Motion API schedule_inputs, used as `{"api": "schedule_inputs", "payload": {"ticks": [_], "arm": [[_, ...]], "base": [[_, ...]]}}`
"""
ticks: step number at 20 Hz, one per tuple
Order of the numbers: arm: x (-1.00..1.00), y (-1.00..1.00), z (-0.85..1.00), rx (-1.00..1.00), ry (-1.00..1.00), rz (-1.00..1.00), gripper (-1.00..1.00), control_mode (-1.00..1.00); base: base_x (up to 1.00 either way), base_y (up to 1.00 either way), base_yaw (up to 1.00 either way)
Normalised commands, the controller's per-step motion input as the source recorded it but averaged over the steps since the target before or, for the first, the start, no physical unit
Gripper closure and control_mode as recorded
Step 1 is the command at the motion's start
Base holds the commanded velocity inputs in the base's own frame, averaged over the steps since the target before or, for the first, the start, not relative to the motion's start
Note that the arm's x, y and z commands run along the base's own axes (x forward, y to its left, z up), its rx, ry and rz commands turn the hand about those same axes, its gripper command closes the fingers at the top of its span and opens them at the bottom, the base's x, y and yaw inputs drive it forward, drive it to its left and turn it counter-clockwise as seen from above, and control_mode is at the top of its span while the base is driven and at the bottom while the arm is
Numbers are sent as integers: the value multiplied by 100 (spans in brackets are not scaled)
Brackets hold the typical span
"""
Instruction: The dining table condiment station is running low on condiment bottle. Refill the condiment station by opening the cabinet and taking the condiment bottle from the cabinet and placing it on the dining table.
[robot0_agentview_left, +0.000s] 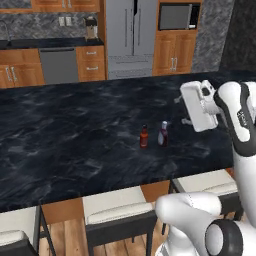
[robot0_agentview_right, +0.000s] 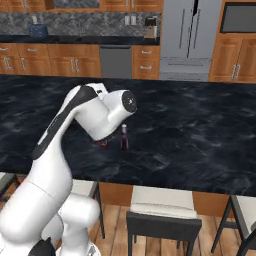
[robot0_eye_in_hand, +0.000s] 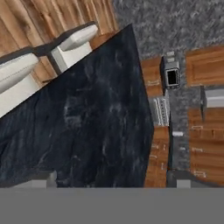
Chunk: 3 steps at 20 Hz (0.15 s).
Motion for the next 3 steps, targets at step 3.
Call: {"api": "schedule_inputs", "payload": {"ticks": [3], "arm": [[-65,24,83,-14,-32,2,-100,-100]], "base": [[0,0,0]]}}
